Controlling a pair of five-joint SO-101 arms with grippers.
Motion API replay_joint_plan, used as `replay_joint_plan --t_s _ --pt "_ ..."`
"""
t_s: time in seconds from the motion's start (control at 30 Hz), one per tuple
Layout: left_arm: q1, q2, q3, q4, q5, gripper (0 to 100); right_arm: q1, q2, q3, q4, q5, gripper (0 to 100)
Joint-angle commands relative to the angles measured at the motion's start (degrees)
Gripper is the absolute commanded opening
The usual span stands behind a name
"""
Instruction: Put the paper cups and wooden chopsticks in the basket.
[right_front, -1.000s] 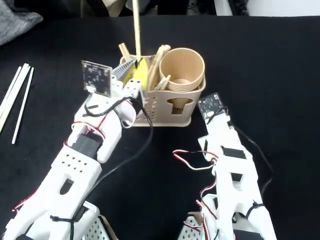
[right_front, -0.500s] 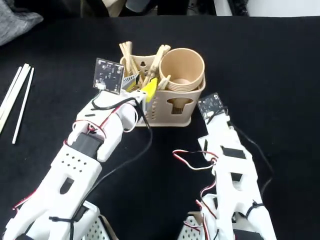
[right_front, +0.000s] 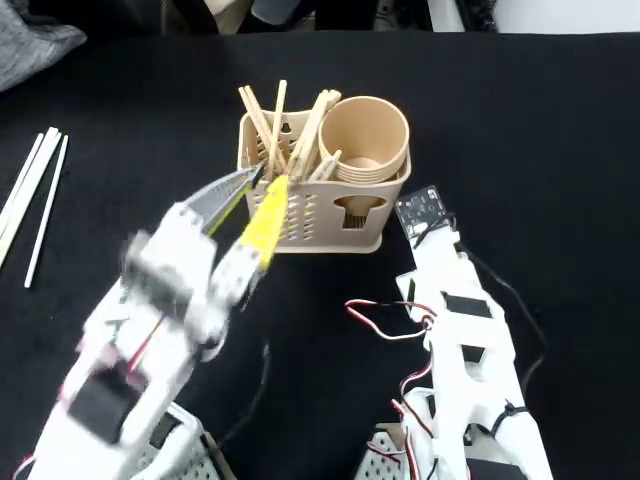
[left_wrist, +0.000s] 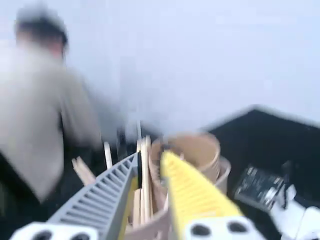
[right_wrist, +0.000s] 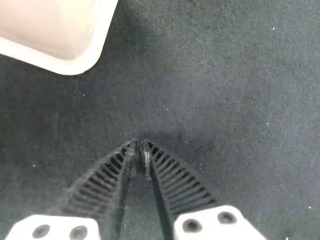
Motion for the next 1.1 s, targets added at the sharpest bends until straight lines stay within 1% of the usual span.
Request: replay_joint_plan --t_s 0.0,0.07,0.23,0.5,0.6,0.87,1.07 --pt "4.97 -20.48 5.41 2.99 -7.21 3 -0.7 -1.54 -0.13 -0.97 0.35 1.2" --pt "6.73 -21.89 5.85 7.03 -8.62 3 -0.7 -1.54 -0.13 -0.97 0.35 1.2" --pt "9.1 -21.19 -0.31 18.73 -10.64 3 -0.7 -1.54 -0.13 -0.97 0.26 1.2" --pt "10.07 -21.36 -15.16 32.79 -10.64 3 -0.44 -1.27 0.57 -1.05 0.18 1.2" --pt "10.07 -21.36 -19.3 36.75 -10.64 3 -0.44 -1.54 3.74 -1.05 0.35 1.2" --pt "10.07 -21.36 -29.49 45.54 -10.29 3 -0.44 -4.09 5.14 -0.97 0.35 1.2" --pt "10.07 -21.36 -33.36 48.88 -10.11 3 -0.44 -6.55 6.73 -0.97 0.35 1.2"
